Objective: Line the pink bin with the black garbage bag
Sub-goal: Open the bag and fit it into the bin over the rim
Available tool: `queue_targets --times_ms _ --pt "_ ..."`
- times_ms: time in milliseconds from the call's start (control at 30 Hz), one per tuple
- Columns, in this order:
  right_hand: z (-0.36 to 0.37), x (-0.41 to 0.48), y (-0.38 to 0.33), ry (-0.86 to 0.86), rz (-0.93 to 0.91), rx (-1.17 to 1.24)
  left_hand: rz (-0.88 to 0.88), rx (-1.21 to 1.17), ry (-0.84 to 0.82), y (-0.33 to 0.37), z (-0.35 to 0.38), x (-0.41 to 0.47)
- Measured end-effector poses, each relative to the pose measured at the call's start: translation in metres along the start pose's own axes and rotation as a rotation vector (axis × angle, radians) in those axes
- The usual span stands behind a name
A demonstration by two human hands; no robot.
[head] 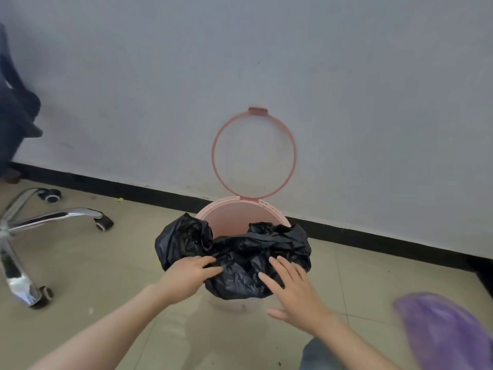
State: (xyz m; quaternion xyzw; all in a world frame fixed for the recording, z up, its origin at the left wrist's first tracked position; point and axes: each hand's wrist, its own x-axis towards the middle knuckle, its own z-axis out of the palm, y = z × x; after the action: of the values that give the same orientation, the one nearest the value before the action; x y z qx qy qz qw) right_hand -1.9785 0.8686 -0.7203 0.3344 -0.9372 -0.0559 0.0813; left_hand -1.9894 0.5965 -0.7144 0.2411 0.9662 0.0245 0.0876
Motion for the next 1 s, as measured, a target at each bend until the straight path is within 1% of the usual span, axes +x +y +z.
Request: queue_targets --times_ms 33,67,100,200,267,333,367,467,500,533,567,600,633,667,700,767,833,867,933,1000 --pt "0.005 -0.005 -0.002 -0.073 0.003 -0.024 -0.005 -0.131 0.018 -0.004 -0.011 0.004" --pt "0.007 -0.005 -0.004 -0.100 0.049 -0.023 -0.027 -0.239 0.027 -0.007 -0.023 0.007" --pt "0.006 -0.001 -0.005 -0.090 0.112 -0.011 -0.066 -0.337 0.047 -0.010 -0.035 0.011" --pt "-0.004 0.016 0.000 0.070 0.225 0.090 -0.202 -0.741 0.113 -0.013 -0.064 0.019" --pt "-0.013 0.024 0.010 0.147 0.305 0.291 -0.294 -0.927 0.126 -0.014 -0.073 0.024" --pt "-0.025 0.033 0.026 0.205 0.456 0.495 -0.346 -1.052 0.137 -0.014 -0.076 0.024" --pt "-0.031 0.038 0.033 0.271 0.537 0.542 -0.363 -1.102 0.149 -0.013 -0.077 0.024" --pt "-0.047 0.046 0.045 0.478 0.816 0.601 -0.426 -1.154 0.165 -0.007 -0.078 0.024" --pt "-0.052 0.047 0.041 0.548 0.861 0.610 -0.442 -1.188 0.170 -0.004 -0.078 0.025" --pt "-0.056 0.047 0.033 0.617 0.835 0.586 -0.461 -1.220 0.174 -0.002 -0.077 0.025" --pt "-0.056 0.046 0.023 0.637 0.745 0.497 -0.472 -1.244 0.168 -0.001 -0.077 0.026" --pt "-0.053 0.045 0.011 0.594 0.618 0.360 -0.476 -1.260 0.155 0.001 -0.077 0.026" --pt "-0.048 0.045 -0.001 0.502 0.503 0.212 -0.474 -1.264 0.142 0.002 -0.078 0.025" --pt "-0.045 0.047 -0.009 0.396 0.440 0.107 -0.472 -1.260 0.136 0.001 -0.079 0.025" --pt "-0.043 0.051 -0.014 0.325 0.431 0.058 -0.476 -1.249 0.136 0.000 -0.080 0.023" --pt "-0.042 0.064 -0.007 0.290 0.514 0.090 -0.480 -1.234 0.150 -0.005 -0.080 0.019" --pt "-0.047 0.074 0.007 0.301 0.615 0.234 -0.466 -1.215 0.149 -0.011 -0.078 0.014" --pt "-0.047 0.075 0.016 0.313 0.612 0.310 -0.462 -1.196 0.144 -0.013 -0.076 0.012" --pt "-0.047 0.073 0.035 0.320 0.522 0.429 -0.458 -1.141 0.137 -0.016 -0.069 0.010" --pt "-0.055 0.066 0.053 0.203 0.499 0.605 -0.464 -1.044 0.134 -0.014 -0.062 0.012"
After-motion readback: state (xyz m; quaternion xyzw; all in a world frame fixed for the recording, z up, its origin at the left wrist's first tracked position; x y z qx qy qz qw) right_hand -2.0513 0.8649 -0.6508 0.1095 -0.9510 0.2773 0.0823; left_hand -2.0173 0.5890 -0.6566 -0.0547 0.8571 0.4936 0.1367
